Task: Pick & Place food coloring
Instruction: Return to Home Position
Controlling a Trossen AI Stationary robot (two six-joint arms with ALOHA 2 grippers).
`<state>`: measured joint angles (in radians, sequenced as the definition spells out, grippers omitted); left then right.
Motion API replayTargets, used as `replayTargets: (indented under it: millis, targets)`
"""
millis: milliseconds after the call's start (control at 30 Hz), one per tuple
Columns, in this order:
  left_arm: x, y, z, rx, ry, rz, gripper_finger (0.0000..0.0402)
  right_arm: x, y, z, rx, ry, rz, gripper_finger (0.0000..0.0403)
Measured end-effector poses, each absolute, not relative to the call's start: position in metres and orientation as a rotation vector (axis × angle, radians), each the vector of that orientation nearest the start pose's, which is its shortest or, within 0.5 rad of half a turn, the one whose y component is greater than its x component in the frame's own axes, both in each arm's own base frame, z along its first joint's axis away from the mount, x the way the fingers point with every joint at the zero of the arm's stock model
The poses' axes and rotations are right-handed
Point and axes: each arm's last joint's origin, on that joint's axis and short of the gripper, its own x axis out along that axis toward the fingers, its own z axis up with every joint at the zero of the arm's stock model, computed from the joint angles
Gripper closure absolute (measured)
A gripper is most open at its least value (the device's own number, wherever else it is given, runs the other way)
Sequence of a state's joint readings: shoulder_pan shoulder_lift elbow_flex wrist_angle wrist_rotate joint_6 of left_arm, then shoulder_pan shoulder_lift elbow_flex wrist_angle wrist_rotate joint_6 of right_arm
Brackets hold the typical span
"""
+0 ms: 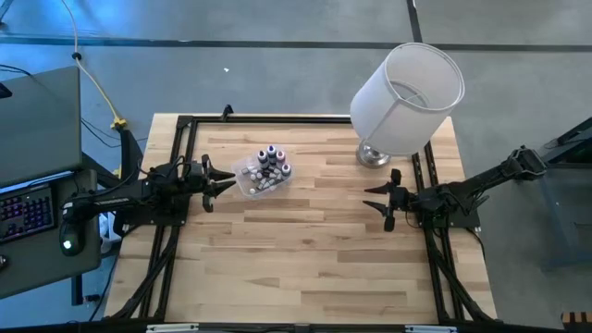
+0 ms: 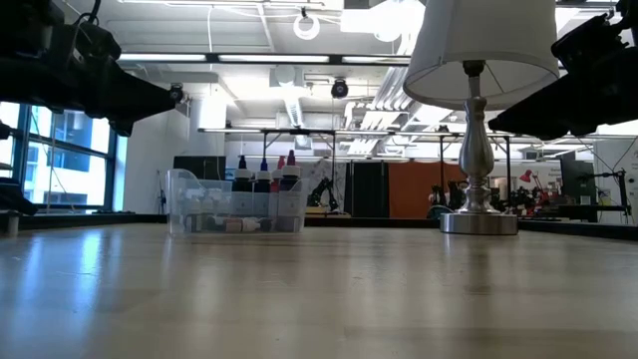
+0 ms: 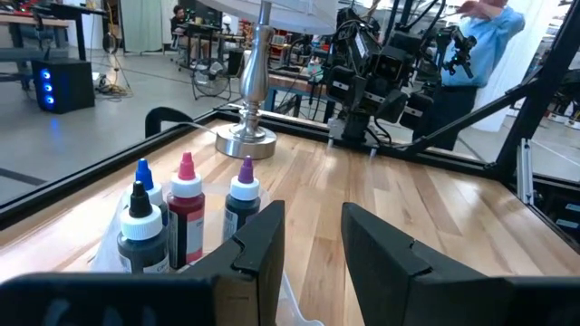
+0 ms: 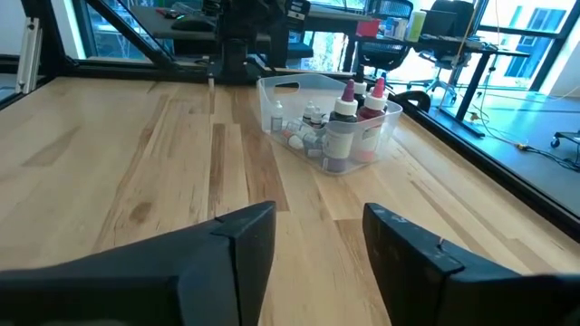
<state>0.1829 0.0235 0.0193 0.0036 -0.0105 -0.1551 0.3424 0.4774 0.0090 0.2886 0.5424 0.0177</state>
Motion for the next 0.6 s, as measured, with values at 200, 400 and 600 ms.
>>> replayTargets:
  millis: [200, 400, 600]
  targets:
    - [0.0963, 0.0181, 0.1686, -0.155, -0.015, 0.193, 0.0291, 0.1202, 0.027, 0.1512, -0.06, 0.161, -0.201, 0.0242]
    - [0.0964, 0.0181, 0.1686, -0.155, -0.015, 0.193, 0.0291, 0.1202, 0.027, 0.1512, -0.059, 0.161, -0.201, 0.0246]
    - [0.0963, 0.0181, 0.1686, -0.155, -0.015, 0.193, 0.0291, 0.1202, 0.027, 0.1512, -0.059, 0.161, -0.201, 0.024]
